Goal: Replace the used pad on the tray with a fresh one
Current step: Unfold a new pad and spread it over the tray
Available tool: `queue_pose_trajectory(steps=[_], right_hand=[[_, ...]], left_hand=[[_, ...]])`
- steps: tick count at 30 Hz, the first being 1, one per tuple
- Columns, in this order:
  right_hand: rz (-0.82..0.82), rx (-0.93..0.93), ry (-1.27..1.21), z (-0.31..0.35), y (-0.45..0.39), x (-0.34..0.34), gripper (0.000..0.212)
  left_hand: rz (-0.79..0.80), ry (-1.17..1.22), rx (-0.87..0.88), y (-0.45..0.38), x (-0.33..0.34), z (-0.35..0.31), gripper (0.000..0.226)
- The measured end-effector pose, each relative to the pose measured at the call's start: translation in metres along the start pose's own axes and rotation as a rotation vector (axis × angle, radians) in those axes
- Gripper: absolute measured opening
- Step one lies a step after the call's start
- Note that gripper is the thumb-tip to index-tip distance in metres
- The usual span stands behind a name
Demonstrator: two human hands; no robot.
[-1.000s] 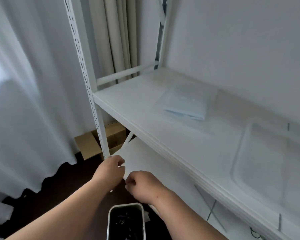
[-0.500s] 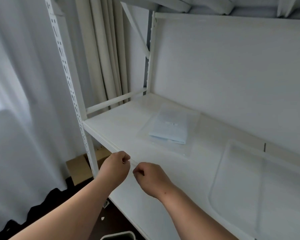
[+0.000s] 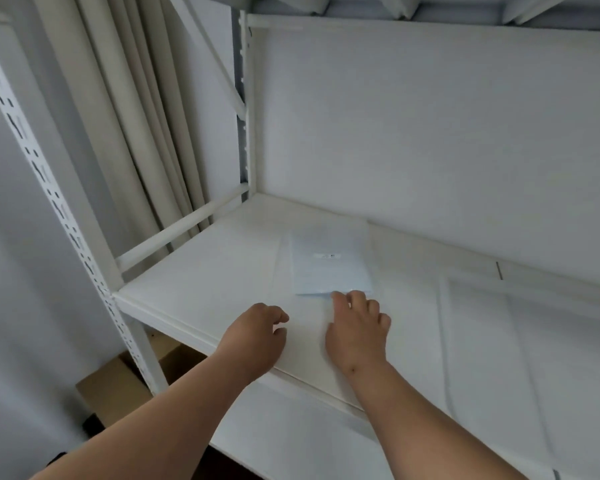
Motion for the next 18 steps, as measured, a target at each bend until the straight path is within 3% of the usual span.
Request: queue_pose_trajectory(steps=[3, 8, 14, 18], right_hand=[[-0.063, 0.004, 0.063, 0.004, -0.007, -0.004, 0.036], [-0.087, -0.031, 0.069, 0.01, -0.022, -0.013, 0.024], [-0.005, -0.076, -0.181, 0.028, -0.031, -0.029, 0.017], [0.002, -0.129, -0.436, 0.029, -0.032, -0.046, 0.015]], left_hand=[[0.058, -0.011, 0.051, -0.003, 0.008, -0.001, 0.034], [0.065, -0.053, 0.092, -0.014, 0.012, -0.006, 0.04], [-0.009, -0.15, 0.298, -0.024, 0.019, -0.032, 0.042], [0.031, -0.141, 0.178, -0.033, 0.03, -0.026, 0.043]])
Point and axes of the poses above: each hand's wrist, its own y-axis away from the middle knuckle, its own x-axis out of the palm, z = x × y, the point moved 7 cm from there along -y, towards the middle knuckle, and after that the axes turned 15 degrees about x, right-handed, at the moved point
